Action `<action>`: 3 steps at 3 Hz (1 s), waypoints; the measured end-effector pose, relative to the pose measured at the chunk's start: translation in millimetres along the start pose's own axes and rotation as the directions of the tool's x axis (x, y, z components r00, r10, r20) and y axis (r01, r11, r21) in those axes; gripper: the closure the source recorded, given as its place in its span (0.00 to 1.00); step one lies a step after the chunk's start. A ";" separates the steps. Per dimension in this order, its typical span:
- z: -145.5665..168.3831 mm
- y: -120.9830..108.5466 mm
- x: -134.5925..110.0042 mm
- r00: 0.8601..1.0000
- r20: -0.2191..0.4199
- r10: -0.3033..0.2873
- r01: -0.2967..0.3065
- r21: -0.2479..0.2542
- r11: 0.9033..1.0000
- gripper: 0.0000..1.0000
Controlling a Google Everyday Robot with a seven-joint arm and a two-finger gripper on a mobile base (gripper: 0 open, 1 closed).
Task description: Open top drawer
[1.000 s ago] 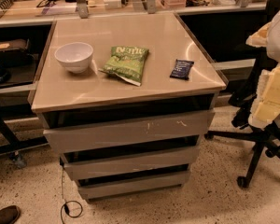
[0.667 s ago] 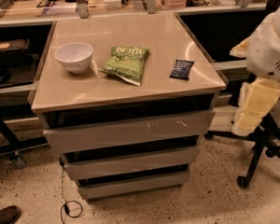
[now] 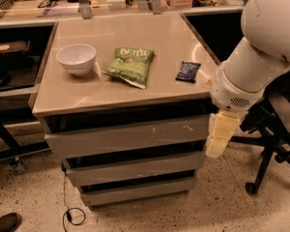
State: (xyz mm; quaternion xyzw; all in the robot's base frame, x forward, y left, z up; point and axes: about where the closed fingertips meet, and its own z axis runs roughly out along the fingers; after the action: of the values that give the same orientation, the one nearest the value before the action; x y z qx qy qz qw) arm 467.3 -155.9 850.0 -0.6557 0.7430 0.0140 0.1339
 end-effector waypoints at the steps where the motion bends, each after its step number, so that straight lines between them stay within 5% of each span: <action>1: 0.2 0.1 0.0 1.000 0.000 0.000 0.000 0.000 1.000 0.00; 2: 67.4 29.2 -19.8 0.997 0.077 -0.028 0.035 -0.089 0.995 0.00; 3: 67.5 29.2 -19.8 0.997 0.077 -0.028 0.035 -0.089 0.995 0.00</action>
Offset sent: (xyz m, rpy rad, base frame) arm -0.0293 0.0398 -0.0920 0.1292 0.1279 0.0798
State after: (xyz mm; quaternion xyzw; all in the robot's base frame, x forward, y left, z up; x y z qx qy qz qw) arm 453.1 -119.3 784.7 -0.6716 0.7256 0.0703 0.1324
